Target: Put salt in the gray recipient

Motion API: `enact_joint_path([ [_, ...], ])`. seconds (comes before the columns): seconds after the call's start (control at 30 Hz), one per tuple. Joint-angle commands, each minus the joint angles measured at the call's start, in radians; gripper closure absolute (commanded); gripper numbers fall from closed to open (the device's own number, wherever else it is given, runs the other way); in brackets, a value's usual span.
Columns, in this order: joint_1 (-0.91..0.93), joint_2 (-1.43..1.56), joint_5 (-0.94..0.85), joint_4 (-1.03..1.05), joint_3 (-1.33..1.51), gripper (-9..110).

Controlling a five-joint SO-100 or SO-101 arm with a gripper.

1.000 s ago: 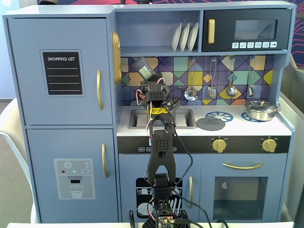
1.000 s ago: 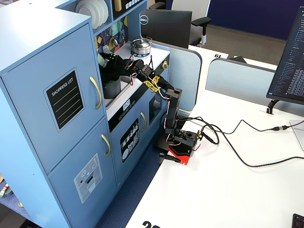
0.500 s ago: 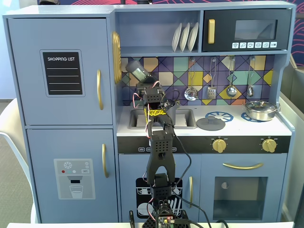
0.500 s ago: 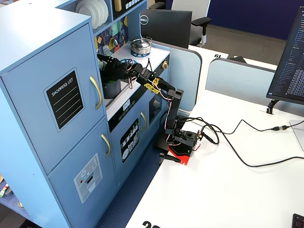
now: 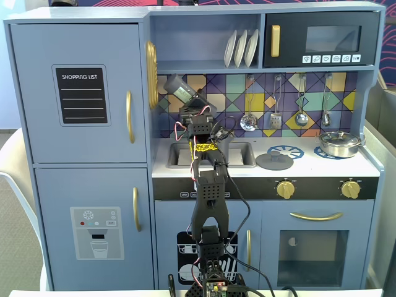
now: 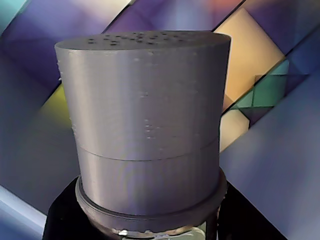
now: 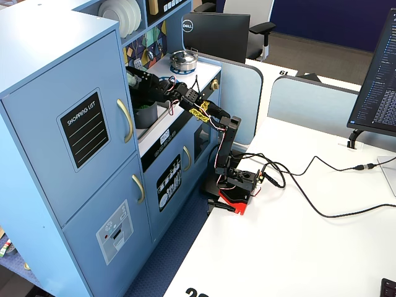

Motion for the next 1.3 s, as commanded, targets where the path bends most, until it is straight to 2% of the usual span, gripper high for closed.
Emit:
enact_joint_path([
  [0.0, 0.061, 0.037, -0.299, -0.043, -0.107, 101],
  [0.13, 0.152, 0.023, -0.788, 0.005, -0.201, 101],
  [0.23, 0.282, 0.052, -1.166, 0.014, -0.149, 101],
  [0.43, 0.614, 0.048, -1.743, -0.086, -0.114, 101],
  [0.57, 0.782, 0.023, -2.020, -0.235, -0.089, 101],
  [0.67, 0.871, 0.026, -2.148, -0.299, 0.008, 101],
  [0.87, 0.928, 0.023, -2.273, -0.604, 0.273, 101],
  [1.27, 0.957, -0.058, -2.316, -0.690, 0.379, 101],
])
